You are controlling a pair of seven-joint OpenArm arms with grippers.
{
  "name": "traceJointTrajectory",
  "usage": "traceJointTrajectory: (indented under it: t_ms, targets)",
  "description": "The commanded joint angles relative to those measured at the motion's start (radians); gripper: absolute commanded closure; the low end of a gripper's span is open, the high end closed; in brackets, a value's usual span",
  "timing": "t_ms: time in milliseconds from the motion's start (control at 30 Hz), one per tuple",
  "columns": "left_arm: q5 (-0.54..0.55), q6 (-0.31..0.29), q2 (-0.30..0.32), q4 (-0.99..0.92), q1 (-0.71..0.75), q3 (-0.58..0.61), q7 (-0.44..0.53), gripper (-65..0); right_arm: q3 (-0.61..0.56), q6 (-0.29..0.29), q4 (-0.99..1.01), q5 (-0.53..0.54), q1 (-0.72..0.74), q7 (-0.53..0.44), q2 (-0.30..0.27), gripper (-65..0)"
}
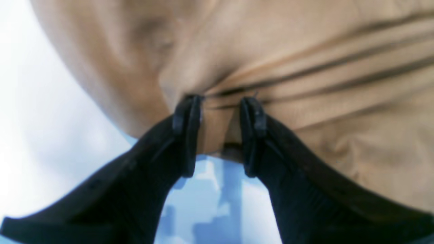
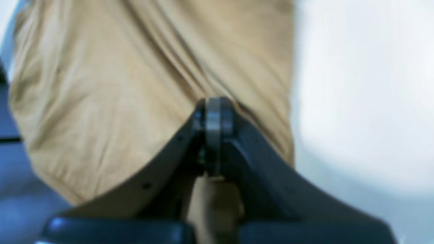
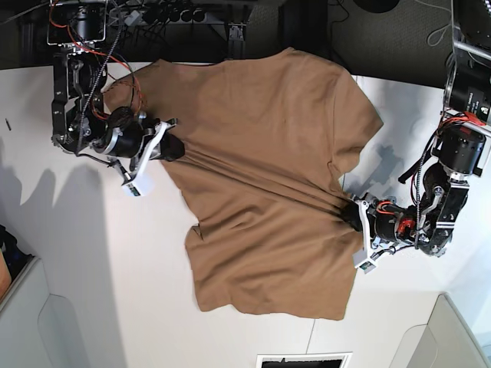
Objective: Layout the t-shirt on the table in an organized manner, then fold the t-shirt properly
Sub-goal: 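Drag the shirt edge with the left gripper toward the right gripper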
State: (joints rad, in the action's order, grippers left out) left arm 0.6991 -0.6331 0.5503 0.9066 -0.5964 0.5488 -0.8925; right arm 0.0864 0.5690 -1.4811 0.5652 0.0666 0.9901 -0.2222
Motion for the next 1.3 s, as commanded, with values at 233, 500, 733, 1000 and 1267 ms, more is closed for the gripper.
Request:
traceJointTrajectory:
  t_ms: [233, 500, 733, 1000, 1267]
  targets:
    - [0.295, -0.065, 0.049, 0.003, 0.002, -0.005, -0.24, -23.9, 0.094, -0.024, -0.007, -0.05, 0.037, -0.021, -0.064, 0.0]
    - [0.74, -0.065, 0.048, 0.115, -0.002, -0.048, -0.392, -23.9, 0.11, -0.005, -0.018, 0.109, 0.035, 0.034, -0.065, 0.0]
    - [0.585, -0.065, 0.023, 0.23, -0.04, -0.145, -0.241, -23.9, 0.112, -0.003, -0.177, 0.143, 0.002, 0.039, -0.042, 0.0]
    - [0.206, -0.065, -0.055, 0.15, -0.056, -0.143, -0.004, -23.9, 0.124, -0.023, -0.171, -0.031, 0.008, -0.064, 0.028, 0.0]
    - [0.206, -0.065, -0.084, 0.034, -0.043, -0.143, -0.026, -23.9, 0.071, -0.023, -0.096, -0.026, 0.005, -0.05, 0.057, 0.0]
